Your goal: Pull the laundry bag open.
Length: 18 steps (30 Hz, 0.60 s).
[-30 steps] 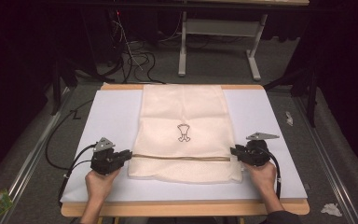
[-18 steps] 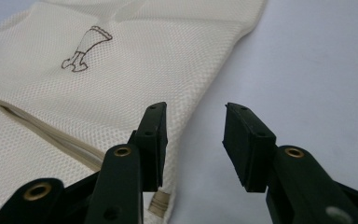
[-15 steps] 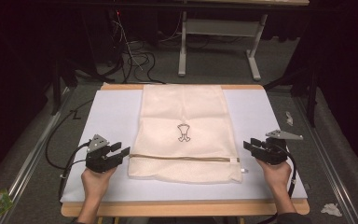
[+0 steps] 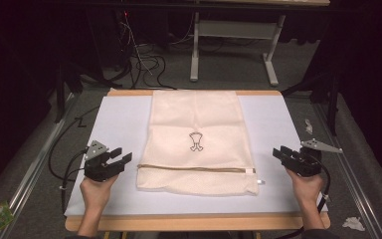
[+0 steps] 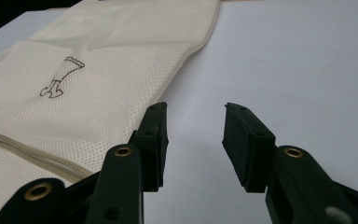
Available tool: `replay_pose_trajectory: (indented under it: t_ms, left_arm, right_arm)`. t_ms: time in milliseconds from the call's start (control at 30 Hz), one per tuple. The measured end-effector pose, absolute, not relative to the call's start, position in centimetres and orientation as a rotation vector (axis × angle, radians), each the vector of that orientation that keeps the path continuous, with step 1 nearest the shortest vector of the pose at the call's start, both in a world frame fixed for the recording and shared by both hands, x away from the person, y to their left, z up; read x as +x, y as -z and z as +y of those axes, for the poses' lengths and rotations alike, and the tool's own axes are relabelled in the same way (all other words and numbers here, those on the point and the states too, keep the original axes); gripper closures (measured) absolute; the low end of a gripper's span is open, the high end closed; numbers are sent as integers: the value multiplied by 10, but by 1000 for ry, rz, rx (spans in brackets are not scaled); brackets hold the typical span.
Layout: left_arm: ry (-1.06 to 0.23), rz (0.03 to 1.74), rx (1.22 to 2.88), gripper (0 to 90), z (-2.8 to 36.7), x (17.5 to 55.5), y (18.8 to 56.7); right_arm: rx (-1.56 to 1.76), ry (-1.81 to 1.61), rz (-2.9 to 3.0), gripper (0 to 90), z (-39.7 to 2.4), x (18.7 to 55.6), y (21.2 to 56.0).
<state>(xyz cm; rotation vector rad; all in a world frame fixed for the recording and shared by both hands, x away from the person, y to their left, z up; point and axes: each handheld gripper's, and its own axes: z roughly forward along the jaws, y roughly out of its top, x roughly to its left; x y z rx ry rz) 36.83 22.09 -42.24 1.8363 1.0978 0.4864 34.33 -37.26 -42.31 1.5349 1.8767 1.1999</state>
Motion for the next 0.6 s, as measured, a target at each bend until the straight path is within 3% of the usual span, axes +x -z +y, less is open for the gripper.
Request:
replay_pose_trajectory:
  t_ms: [600]
  left_arm:
    - [-514, 1133, 1782, 519, 231, 372, 424]
  right_arm:
    - [1587, -1246, 1771, 614, -397, 333, 433]
